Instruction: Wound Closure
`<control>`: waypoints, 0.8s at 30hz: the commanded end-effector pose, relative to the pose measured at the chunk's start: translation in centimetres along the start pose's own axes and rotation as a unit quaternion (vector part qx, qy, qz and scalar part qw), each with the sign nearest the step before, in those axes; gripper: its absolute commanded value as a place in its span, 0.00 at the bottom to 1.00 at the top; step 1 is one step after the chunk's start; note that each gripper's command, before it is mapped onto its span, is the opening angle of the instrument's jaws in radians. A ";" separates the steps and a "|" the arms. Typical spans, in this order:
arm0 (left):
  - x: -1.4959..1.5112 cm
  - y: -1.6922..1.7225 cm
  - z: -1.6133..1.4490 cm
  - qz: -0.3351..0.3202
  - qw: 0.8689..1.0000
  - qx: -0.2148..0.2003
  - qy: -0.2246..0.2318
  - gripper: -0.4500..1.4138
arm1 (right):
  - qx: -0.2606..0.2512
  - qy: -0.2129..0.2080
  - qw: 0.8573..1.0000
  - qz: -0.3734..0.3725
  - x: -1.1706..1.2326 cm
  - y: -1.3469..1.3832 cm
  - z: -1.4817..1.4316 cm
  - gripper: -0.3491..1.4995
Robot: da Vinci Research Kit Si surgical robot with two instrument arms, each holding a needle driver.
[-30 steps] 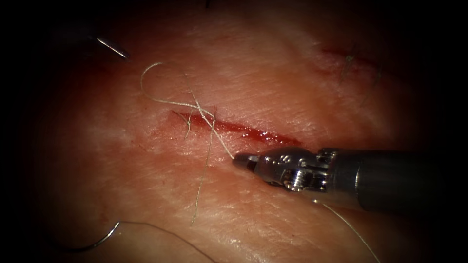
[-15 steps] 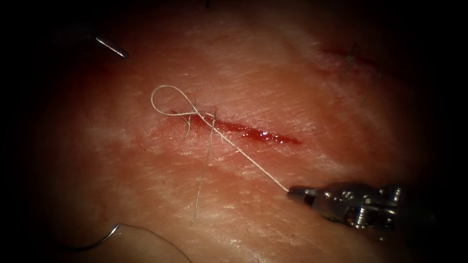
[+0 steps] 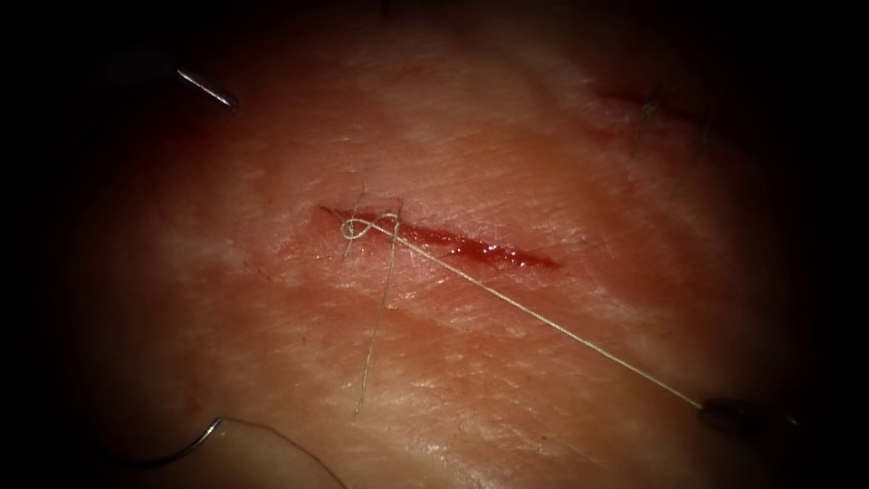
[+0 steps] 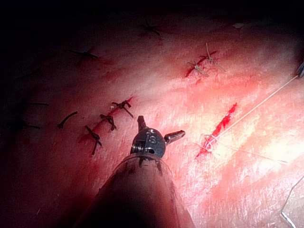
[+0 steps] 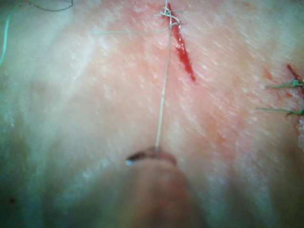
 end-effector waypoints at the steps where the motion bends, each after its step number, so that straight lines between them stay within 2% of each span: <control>1: -0.02 -0.01 0.08 0.001 1.000 -0.001 0.000 0.80 | -0.003 -0.002 1.000 0.002 -0.11 -0.01 -0.05 0.00; 13: -0.02 -0.01 0.07 0.001 1.000 -0.001 0.000 0.80 | -0.053 -0.011 0.998 0.026 -0.51 0.30 -0.78 0.00; 24: -0.02 -0.01 0.07 0.001 1.000 -0.001 0.000 0.80 | -0.077 -0.018 0.996 0.045 -0.82 0.36 -1.14 0.00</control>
